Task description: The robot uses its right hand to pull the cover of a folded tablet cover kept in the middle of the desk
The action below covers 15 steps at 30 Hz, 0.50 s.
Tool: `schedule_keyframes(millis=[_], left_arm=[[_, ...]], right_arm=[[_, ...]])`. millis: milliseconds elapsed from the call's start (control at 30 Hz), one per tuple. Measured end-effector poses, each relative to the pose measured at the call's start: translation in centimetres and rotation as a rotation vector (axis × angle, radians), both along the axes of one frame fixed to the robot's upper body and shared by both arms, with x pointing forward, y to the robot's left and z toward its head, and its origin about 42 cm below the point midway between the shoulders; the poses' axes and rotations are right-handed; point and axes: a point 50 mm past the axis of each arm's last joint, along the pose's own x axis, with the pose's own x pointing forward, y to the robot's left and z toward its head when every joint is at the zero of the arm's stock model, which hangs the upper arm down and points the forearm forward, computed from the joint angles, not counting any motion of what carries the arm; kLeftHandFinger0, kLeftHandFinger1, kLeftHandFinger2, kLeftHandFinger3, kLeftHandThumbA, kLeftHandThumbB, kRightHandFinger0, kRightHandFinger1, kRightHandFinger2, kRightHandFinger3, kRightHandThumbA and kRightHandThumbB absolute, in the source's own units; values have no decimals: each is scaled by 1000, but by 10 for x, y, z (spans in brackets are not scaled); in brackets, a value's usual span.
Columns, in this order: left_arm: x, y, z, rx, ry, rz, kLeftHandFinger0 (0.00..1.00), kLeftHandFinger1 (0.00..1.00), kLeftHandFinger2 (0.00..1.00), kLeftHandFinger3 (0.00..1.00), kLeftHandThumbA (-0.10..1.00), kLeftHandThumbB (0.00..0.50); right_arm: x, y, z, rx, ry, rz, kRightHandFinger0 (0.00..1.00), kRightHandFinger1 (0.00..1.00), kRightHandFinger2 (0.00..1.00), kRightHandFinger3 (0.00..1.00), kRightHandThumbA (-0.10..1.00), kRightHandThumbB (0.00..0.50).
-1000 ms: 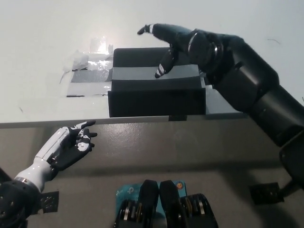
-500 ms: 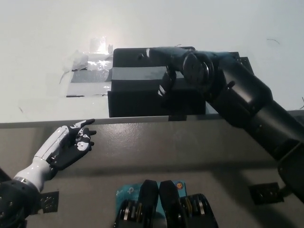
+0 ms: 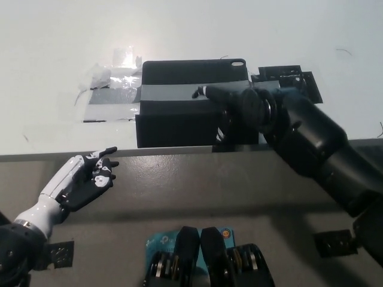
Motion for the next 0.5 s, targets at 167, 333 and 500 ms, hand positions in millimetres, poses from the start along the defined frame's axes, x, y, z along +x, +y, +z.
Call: schedule_keyframes(millis=[167,333,500], left_arm=[[2,0,2,0,-5,-2,788,860,963,1000,1000,69],[2,0,2,2,0,-14,779,851,957,1000,1000,82],[3,1,3,1,-3,-14,790,859,963,1000,1000,61]], right_arm=[[-5,1,-17,-18,23,-1,1000,1000,1000,1000,1000,481],[-6,2,-21,-36,11,12,1000,1000,1000,1000,1000,474],[-11,1,-27,-44,-7,25,1000,1000,1000,1000,1000,451]])
